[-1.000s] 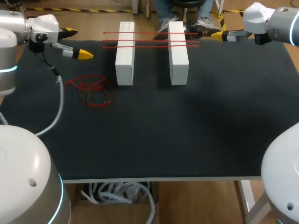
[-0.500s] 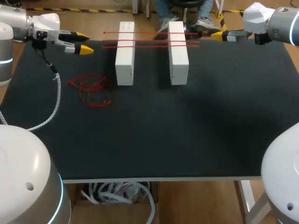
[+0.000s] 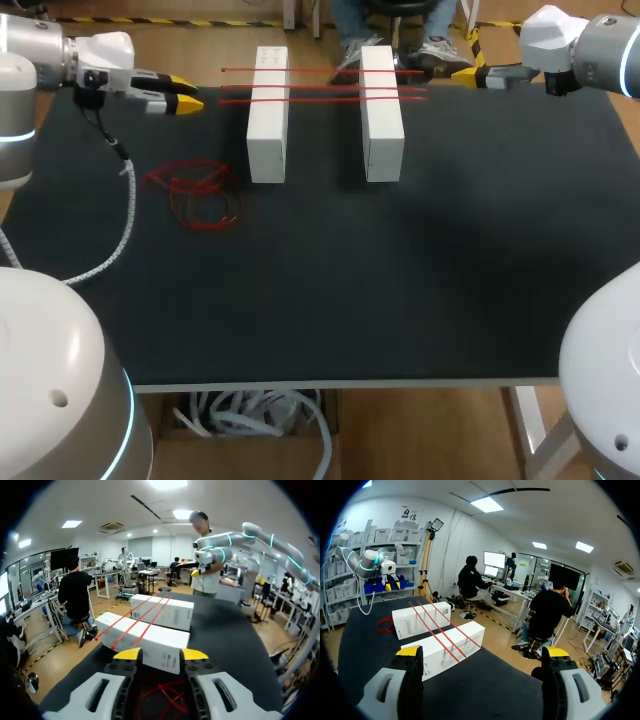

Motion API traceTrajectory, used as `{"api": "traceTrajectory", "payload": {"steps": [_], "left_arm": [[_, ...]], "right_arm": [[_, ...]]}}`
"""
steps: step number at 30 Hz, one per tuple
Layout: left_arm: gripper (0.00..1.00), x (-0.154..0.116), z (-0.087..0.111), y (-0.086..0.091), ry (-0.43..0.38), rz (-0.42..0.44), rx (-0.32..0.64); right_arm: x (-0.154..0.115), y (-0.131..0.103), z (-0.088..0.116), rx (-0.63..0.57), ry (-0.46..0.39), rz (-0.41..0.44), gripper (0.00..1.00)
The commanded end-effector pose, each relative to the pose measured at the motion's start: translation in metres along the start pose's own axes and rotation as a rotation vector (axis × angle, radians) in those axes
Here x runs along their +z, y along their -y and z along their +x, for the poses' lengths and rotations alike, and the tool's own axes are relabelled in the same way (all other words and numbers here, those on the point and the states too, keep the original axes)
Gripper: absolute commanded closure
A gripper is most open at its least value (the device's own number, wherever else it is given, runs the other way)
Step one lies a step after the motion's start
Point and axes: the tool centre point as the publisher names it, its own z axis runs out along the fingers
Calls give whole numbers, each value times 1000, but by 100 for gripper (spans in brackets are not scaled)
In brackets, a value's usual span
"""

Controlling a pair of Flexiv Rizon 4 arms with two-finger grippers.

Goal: Grab the tape and strap the tape.

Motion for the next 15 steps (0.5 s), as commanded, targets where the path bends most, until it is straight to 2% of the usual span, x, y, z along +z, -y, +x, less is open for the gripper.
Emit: {"api": "traceTrajectory", "payload": {"steps": [1, 2, 3, 5, 6, 7, 8, 9, 10, 13, 14, 15], "left_arm": [[60, 2, -1, -2, -4, 3, 2], [57, 2, -1, -2, -8, 5, 4], [60, 3, -1, -2, -9, 6, 5], [57, 4, -1, -3, -13, 5, 6], [75, 6, -1, -3, -24, 8, 11], [82, 7, -1, -4, -23, 8, 11], [82, 8, -1, -4, -25, 9, 10], [75, 9, 0, -4, -32, 10, 14], [76, 10, 0, -4, -32, 9, 15], [60, 14, -1, -4, -37, 14, 16], [65, 16, -1, -5, -51, 21, 22], [76, 18, -1, -5, -49, 19, 22]], "right_arm": [[1, 0, -1, 0, -5, 3, 0], [1, 0, -1, 0, -5, 3, 0], [1, 0, -1, 0, -5, 3, 0], [1, 0, -1, 0, -5, 3, 0], [1, 0, -1, 0, -5, 3, 0], [1, 0, -1, 0, -5, 3, 0], [1, 0, -1, 0, -5, 3, 0], [1, 0, -1, 0, -5, 3, 0], [1, 0, -1, 0, -5, 3, 0], [1, 0, -1, 0, -5, 3, 0], [1, 0, -1, 0, -5, 3, 0], [1, 0, -1, 0, -5, 3, 0]]}}
